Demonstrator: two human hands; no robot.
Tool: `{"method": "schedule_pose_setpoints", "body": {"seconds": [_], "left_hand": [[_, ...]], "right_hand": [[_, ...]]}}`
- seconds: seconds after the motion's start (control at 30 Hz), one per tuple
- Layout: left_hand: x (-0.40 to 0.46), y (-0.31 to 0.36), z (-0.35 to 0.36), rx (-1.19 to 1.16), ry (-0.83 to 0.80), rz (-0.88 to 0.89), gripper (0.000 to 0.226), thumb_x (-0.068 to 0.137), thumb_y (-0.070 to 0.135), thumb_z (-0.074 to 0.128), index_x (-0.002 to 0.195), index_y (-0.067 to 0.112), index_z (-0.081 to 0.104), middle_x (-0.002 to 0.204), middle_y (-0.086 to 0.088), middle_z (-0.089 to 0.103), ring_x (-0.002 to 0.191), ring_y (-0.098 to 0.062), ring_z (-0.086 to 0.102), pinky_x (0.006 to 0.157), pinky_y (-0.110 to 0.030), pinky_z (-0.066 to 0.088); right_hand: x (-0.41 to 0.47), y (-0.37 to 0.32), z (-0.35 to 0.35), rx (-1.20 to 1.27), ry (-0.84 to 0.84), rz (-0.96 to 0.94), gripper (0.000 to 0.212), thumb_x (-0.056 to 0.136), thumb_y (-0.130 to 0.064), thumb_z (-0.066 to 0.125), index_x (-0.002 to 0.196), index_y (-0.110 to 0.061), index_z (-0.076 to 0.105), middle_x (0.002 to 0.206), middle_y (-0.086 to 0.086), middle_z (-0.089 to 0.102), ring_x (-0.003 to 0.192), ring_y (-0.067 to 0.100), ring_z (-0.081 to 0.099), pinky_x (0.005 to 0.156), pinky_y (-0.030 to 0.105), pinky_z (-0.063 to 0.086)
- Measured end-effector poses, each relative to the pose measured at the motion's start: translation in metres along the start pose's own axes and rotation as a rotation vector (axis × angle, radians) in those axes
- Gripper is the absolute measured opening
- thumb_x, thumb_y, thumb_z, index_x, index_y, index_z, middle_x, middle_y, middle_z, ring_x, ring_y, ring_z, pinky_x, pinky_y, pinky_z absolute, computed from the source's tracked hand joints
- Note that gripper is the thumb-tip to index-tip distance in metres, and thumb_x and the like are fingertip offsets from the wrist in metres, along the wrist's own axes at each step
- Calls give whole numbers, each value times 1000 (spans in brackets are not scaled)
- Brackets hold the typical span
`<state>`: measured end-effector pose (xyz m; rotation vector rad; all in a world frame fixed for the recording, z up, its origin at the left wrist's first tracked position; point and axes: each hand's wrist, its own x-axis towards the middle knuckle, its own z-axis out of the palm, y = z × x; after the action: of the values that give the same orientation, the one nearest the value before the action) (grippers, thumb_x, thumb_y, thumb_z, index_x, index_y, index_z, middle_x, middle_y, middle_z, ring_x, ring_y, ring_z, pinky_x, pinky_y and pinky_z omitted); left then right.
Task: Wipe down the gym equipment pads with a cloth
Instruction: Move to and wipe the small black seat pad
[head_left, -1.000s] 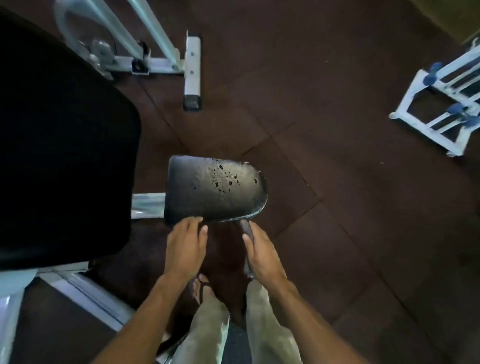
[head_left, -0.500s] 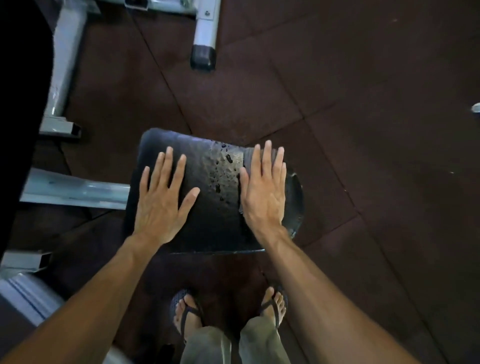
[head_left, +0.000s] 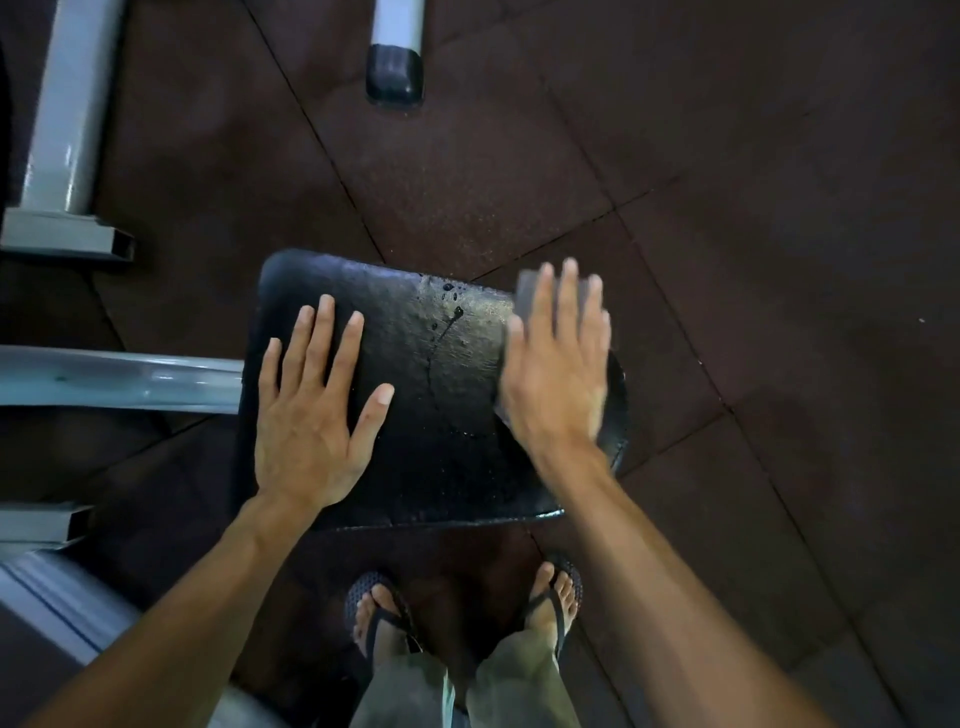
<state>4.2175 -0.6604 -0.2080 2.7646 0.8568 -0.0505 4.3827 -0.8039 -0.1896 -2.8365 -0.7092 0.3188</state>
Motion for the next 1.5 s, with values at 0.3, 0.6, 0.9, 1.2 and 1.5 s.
{"method": "schedule_pose_setpoints", "body": {"seconds": [0.3, 0.6, 0.9, 1.2, 1.5], "left_hand": [[-1, -2, -1, -14, -2, 2, 65, 102, 52, 18, 159, 21, 14, 168, -3, 4, 156, -20, 3, 126, -48, 10], [0, -1, 1, -8, 0, -4, 65, 102, 52, 19, 159, 21, 14, 168, -5, 5, 156, -21, 4, 125, -48, 10], [0, 0, 1, -29, -4, -2, 64, 102, 50, 20, 158, 20, 17, 168, -5, 5, 156, -21, 4, 125, -48, 10], [0, -2, 2, 2, 6, 5, 63, 102, 49, 18, 159, 21, 16, 168, -5, 6, 156, -21, 4, 126, -46, 8], [0, -2, 1, -8, 11, 10, 64, 102, 51, 17, 158, 20, 18, 168, -4, 6, 156, -20, 5, 126, -46, 9]], "right_hand": [[-111, 37, 4, -133, -130, -508, 58, 107, -39, 27, 159, -16, 14, 167, 6, 9, 154, 31, 6, 119, 49, 25], [6, -16, 8, -57, 4, -87, 59, 106, -38, 13, 158, -10, 11, 166, 14, 9, 153, 37, 0, 124, 50, 12], [-101, 56, 0, -160, -144, -471, 58, 106, -40, 21, 159, -17, 12, 168, 4, 6, 154, 31, 4, 120, 50, 21], [-22, -50, 20, 5, -73, -174, 60, 106, -37, 21, 159, -12, 6, 167, 11, 0, 153, 35, -7, 124, 51, 11], [-44, 11, -11, 221, -142, -182, 60, 106, -45, 25, 159, -26, 4, 167, 3, -13, 153, 20, -18, 125, 43, -6]]}}
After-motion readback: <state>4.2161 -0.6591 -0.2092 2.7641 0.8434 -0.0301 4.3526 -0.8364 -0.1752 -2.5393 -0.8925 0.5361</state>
